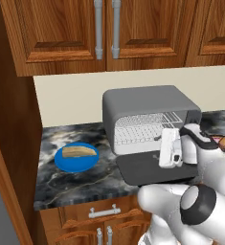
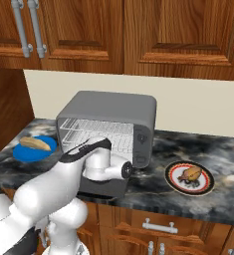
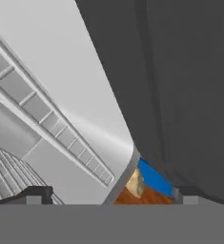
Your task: Open the toaster oven door. Place the baguette on the top rack in the toaster oven and place the chicken drumstick on the bottom rack.
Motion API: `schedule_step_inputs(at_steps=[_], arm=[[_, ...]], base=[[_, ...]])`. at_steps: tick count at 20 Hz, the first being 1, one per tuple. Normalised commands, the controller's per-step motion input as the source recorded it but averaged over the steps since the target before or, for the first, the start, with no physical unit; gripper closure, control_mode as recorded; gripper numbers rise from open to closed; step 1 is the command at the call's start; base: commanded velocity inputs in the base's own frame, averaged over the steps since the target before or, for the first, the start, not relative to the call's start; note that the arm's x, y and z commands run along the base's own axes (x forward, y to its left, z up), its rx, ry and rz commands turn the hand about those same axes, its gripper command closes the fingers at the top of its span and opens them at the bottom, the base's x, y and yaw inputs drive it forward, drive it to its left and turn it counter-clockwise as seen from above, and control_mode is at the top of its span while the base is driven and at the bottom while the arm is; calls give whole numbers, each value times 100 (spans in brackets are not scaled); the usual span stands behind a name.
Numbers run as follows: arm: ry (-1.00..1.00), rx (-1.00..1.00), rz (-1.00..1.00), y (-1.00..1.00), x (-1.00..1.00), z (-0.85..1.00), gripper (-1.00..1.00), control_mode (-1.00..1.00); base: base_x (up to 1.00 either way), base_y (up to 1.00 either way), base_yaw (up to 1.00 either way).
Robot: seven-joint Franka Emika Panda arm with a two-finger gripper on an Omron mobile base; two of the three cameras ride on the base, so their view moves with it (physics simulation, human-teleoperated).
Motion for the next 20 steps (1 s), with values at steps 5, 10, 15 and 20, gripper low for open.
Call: schedule_step_inputs(at_steps=[5, 10, 15, 20], arm=[[-3, 23, 0, -36, 64, 4, -100, -100], [10, 13, -1, -3, 97, -10, -100, -100], [24, 11, -1, 0, 69, -23, -100, -100], [20, 5, 0, 0, 48, -26, -100, -100]], base=[[0, 0, 0], [0, 0, 0], [0, 0, 0], [0, 0, 0]])
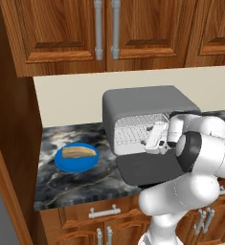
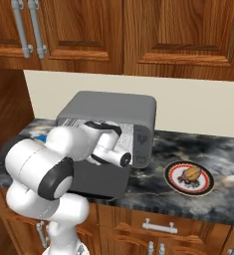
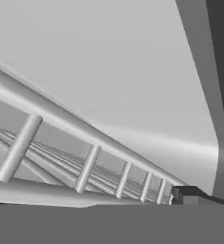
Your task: Open the toaster oven door. Place the baguette on the top rack in the toaster oven and place the chicken drumstick on the bottom rack.
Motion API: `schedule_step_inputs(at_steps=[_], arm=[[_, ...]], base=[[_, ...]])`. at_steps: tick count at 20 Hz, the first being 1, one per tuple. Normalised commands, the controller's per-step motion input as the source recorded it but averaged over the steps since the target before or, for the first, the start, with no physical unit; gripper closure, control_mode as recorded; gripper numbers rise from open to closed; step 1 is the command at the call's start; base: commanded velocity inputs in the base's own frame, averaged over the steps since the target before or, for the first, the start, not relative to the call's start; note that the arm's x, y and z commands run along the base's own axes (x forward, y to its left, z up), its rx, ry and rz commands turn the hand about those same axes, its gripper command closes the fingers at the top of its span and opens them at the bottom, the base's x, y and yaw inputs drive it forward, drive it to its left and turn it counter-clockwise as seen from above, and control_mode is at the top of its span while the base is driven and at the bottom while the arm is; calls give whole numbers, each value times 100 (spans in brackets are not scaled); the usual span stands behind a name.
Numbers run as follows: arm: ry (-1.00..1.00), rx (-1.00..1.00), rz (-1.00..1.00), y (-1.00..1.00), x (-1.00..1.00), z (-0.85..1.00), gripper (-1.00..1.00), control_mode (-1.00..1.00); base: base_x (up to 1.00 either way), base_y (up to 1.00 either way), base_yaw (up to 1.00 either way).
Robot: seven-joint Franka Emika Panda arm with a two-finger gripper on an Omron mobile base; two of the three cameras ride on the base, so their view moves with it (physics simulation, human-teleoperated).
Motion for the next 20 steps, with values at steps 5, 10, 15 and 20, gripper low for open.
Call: schedule_step_inputs(at_steps=[5, 10, 15, 20], arm=[[43, -5, 3, 0, 3, -75, 100, -100], [40, -8, 16, -1, -61, -73, 100, -100], [25, -4, 18, -3, -100, -66, 100, -100], [22, -6, 16, 0, -100, -63, 100, -100]], base=[[0, 0, 0], [0, 0, 0], [0, 0, 0], [0, 0, 0]])
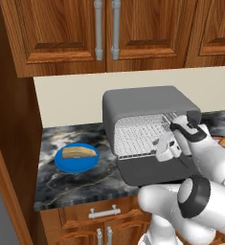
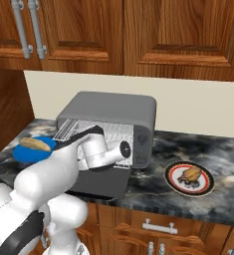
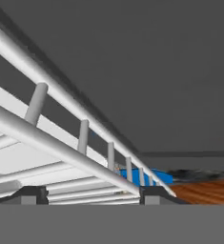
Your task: Open the toaster oven door. Place the baguette on the top rack in the toaster oven and place the chicken drumstick on the bottom rack.
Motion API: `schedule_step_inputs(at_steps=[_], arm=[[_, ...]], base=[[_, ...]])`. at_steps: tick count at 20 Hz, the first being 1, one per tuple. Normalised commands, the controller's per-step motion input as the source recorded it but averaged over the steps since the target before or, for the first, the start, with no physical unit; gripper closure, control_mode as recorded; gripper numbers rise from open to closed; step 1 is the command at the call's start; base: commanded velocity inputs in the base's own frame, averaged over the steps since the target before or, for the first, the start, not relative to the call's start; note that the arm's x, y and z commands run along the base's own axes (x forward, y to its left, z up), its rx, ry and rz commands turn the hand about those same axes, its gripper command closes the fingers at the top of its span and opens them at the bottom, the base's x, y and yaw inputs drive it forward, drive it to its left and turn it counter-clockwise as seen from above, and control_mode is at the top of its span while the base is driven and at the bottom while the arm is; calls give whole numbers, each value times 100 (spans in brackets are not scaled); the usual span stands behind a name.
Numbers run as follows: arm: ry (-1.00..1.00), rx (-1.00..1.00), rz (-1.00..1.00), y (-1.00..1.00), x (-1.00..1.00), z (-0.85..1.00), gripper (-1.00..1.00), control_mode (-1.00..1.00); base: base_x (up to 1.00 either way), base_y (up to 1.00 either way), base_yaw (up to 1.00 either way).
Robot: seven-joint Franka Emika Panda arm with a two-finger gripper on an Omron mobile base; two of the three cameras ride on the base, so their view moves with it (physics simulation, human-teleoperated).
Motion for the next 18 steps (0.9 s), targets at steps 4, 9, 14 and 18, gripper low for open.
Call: schedule_step_inputs(at_steps=[4, 9, 14, 18], arm=[[16, -8, 16, 0, -100, -47, 100, -100], [18, -8, 16, 0, -81, -10, -100, -100], [26, -1, 11, -9, 19, 36, -100, -100], [19, 0, 13, -31, 22, 67, -100, -100]], base=[[0, 0, 0], [0, 0, 0], [0, 0, 0], [0, 0, 0]])
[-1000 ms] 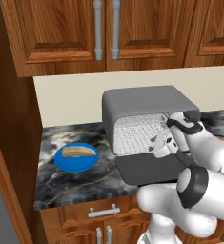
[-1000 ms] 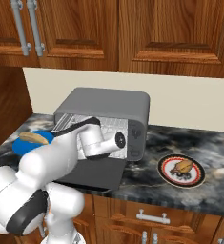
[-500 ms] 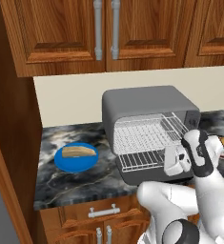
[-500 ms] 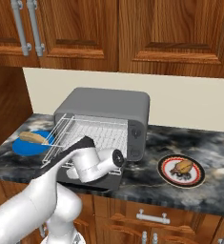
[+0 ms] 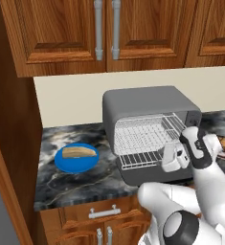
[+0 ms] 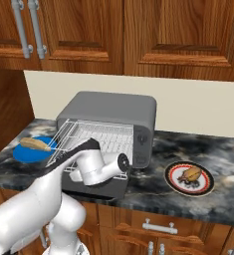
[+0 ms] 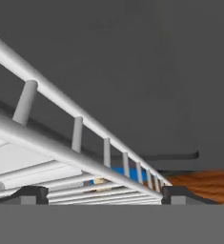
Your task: Open the toaster oven door. Place the baguette on the top rack in the toaster oven and place the chicken drumstick on the bottom rack.
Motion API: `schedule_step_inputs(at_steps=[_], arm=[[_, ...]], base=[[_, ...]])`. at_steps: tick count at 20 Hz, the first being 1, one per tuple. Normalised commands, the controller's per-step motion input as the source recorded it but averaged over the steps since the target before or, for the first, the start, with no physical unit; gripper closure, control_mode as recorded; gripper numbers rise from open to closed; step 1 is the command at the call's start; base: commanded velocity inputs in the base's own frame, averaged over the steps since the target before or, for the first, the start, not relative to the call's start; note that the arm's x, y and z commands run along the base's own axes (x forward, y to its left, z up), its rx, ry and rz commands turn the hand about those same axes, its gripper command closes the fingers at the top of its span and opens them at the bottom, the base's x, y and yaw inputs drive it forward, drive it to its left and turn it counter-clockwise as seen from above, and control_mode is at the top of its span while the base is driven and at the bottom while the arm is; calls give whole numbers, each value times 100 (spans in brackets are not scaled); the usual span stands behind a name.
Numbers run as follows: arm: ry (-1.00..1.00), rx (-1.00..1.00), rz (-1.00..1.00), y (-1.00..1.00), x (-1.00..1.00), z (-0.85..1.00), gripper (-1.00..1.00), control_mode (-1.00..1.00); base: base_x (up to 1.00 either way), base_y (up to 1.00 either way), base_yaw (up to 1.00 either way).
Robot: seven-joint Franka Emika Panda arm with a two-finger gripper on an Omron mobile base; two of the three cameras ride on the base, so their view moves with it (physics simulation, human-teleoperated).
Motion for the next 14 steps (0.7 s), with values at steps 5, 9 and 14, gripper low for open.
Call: schedule_step_inputs(at_steps=[5, 9, 14], arm=[[3, 1, 17, -40, -12, 52, -100, -100], [-30, 5, 2, -24, 7, 39, -100, -100], [-33, 11, 0, -17, 35, 59, -100, -100]], base=[[0, 0, 0], [0, 0, 0], [0, 0, 0]])
